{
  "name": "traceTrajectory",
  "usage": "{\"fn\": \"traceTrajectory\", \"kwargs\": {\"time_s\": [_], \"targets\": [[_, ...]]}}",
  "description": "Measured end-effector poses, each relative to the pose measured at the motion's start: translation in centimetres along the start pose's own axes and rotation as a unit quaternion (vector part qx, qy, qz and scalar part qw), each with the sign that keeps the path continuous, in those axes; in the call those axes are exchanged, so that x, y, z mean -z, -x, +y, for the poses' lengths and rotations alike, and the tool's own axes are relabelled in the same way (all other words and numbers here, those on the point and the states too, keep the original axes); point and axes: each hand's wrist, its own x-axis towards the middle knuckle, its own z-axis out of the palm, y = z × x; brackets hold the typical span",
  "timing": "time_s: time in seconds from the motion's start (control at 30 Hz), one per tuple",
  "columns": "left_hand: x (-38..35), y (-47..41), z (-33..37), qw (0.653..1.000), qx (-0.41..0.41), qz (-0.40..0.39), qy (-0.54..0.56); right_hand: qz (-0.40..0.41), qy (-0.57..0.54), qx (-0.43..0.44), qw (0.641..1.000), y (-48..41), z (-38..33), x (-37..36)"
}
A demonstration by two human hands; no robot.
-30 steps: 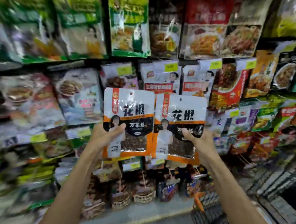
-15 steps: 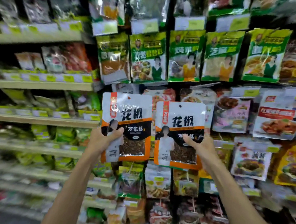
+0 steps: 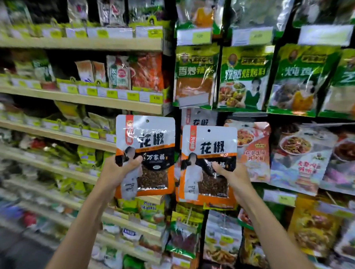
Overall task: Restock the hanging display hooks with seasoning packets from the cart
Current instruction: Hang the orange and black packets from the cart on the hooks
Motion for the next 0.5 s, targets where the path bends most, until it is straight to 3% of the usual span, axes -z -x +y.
{"fn": "traceTrajectory", "kwargs": {"time_s": [0.13,0.5], "targets": [[-0.4,-3.3,-0.5,0.999,-0.016,0.037,-0.012,-0.007,-0.017,0.010,1.000,-4.2,0.9,-1.8],[-0.6,-10.5,-3.6,1.000,-0.018,-0.003,-0.012,-0.007,-0.032,0.007,0.999,-13.4,2.6,-4.9]]}}
